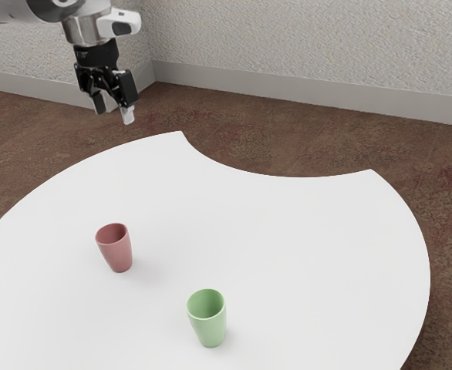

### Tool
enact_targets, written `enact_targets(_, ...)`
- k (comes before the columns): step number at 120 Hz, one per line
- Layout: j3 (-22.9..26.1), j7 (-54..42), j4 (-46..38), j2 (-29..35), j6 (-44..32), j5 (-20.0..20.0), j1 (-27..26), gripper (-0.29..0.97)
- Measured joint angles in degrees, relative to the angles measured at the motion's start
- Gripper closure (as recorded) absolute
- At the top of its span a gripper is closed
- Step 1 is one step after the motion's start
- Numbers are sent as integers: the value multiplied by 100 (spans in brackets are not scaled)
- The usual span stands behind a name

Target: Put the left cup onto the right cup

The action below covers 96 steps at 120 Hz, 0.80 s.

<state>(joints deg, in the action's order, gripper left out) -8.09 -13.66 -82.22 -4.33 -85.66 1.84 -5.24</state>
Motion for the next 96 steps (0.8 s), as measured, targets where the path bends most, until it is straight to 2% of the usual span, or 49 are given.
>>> enact_targets(96,-18,25,-79,-253,-192,-26,72,2)
